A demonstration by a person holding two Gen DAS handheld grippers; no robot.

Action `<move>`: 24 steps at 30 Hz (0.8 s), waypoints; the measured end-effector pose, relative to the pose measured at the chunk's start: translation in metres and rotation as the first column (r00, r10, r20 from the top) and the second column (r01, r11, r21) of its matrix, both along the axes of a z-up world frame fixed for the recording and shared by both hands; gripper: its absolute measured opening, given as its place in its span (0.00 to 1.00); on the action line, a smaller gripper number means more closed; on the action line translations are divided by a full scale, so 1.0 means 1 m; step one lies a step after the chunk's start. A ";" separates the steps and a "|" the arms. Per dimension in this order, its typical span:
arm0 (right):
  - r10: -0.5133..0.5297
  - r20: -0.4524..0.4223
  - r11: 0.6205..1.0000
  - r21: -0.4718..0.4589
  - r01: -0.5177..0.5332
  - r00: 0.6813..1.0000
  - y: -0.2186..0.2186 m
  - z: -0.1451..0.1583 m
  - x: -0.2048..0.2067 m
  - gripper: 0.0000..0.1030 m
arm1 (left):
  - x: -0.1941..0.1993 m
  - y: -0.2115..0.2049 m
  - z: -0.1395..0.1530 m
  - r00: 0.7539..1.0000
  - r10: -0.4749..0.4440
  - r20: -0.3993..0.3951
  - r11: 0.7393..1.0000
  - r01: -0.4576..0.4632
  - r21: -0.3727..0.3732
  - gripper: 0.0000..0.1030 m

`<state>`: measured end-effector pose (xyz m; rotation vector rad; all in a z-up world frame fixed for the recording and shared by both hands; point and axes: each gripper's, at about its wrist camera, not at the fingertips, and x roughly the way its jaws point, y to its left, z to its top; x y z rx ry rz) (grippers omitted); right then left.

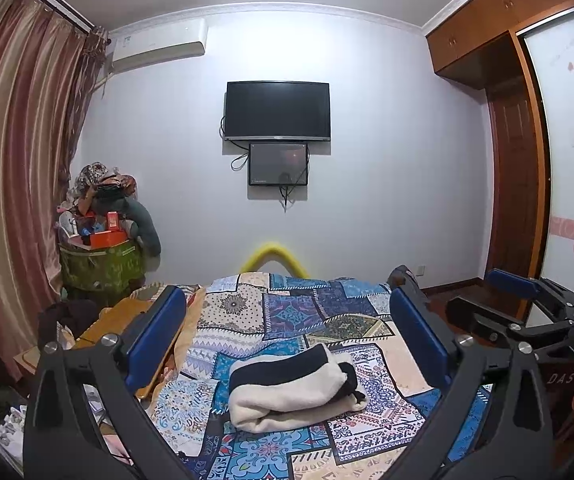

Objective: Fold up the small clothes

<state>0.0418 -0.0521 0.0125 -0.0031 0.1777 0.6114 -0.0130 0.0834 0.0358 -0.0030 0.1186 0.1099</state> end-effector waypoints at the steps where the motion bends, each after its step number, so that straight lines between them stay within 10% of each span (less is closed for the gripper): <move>1: -0.002 -0.001 1.000 -0.001 0.002 1.000 0.000 0.000 0.000 1.00 | 0.000 0.000 -0.001 1.000 -0.001 -0.001 1.000 0.001 -0.003 1.00; 24: -0.010 -0.017 1.000 0.001 0.010 1.000 -0.001 0.004 0.000 1.00 | 0.007 0.006 -0.004 1.000 -0.025 -0.019 0.999 0.024 -0.043 1.00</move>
